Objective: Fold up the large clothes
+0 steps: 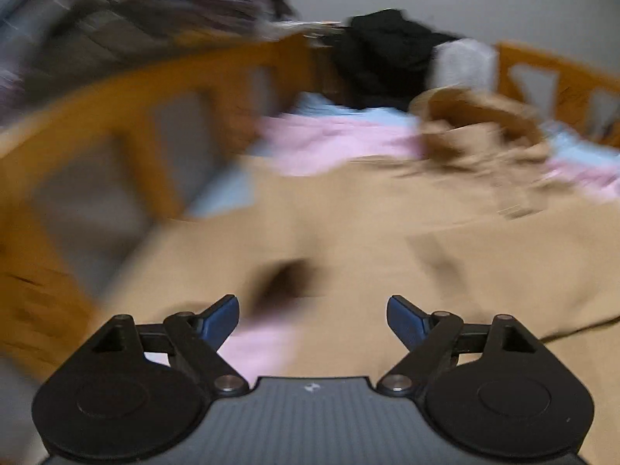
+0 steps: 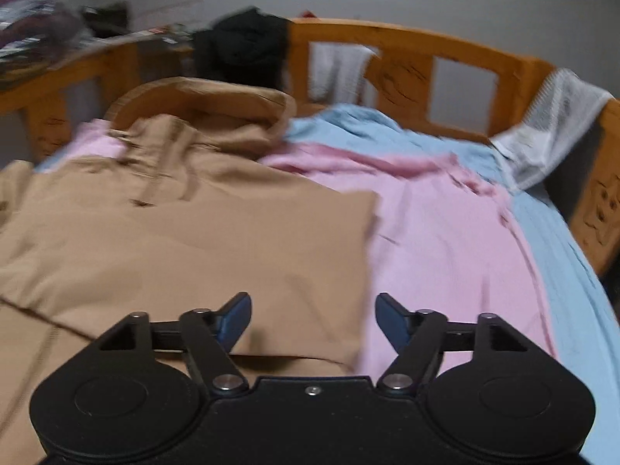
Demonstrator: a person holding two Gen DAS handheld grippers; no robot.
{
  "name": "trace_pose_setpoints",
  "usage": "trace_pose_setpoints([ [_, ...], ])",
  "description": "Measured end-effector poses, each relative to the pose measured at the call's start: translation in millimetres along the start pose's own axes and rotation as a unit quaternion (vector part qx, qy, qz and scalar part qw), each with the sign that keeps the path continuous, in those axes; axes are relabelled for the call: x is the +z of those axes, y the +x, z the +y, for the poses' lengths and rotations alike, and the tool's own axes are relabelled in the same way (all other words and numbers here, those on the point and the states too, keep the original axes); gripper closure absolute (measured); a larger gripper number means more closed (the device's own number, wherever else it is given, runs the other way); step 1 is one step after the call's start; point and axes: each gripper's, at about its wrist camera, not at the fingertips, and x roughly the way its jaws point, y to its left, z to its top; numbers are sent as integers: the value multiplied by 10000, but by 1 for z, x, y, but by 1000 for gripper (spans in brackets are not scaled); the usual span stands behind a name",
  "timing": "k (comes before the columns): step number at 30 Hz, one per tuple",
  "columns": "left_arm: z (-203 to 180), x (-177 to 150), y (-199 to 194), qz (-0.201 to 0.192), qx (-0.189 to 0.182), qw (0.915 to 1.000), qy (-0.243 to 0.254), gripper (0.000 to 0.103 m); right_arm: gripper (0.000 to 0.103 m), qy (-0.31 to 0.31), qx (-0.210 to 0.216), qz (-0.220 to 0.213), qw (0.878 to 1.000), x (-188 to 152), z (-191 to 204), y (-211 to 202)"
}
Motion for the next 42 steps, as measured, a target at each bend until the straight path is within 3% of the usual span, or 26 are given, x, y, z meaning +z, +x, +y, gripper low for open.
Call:
trace_pose_setpoints([
  [2, 24, -11, 6, 15, 680, 9974, 248, 16, 16, -4, 207, -68, 9998, 1, 14, -9],
  [7, 65, -35, 39, 546, 1652, 9832, 554, 16, 3, -289, 702, -181, 9969, -1, 52, -25],
  [11, 73, -41, 67, 833, 1895, 9748, 832, 21, 1, -519, 1005, -70, 9936, -9, 77, -31],
  [14, 77, -36, 84, 976, 1938, 9722, 882, 34, 1, -557, 1153, 86, 9917, -16, 89, -31],
  [17, 81, -30, 97, 1086, 1942, 9705, 927, 56, 1, -698, 1180, 143, 9905, -20, 97, -30],
  [18, 82, -28, 100, 1114, 1921, 9703, 955, 71, 1, -729, 1181, 139, 9902, -20, 98, -30],
  [19, 82, -27, 101, 1159, 1900, 9703, 943, 77, 1, -739, 1189, 142, 9901, -21, 100, -30],
  [20, 87, -27, 101, 1178, 1856, 9717, 859, 80, 1, -730, 1206, 152, 9899, -21, 100, -30],
  [21, 89, -25, 100, 1160, 1775, 9743, 754, 93, 1, -709, 1217, 157, 9899, -21, 100, -30],
  [22, 96, -25, 96, 1111, 1707, 9771, 624, 95, 1, -685, 1223, 157, 9900, -20, 100, -31],
  [28, 108, 0, 52, 703, 1220, 9900, -78, 98, 1, -606, 1301, 159, 9895, -16, 101, -31],
  [33, 105, 37, -9, 342, 180, 9972, -641, 99, 2, -589, 1435, 73, 9879, -8, 107, -35],
  [37, 102, 76, -58, -42, -682, 9901, -1223, 99, 2, -395, 1669, 20, 9852, 3, 108, -42],
  [42, 84, 121, -96, -460, -1781, 9680, -1710, 99, 6, -110, 1982, -41, 9801, 18, 105, -53],
])
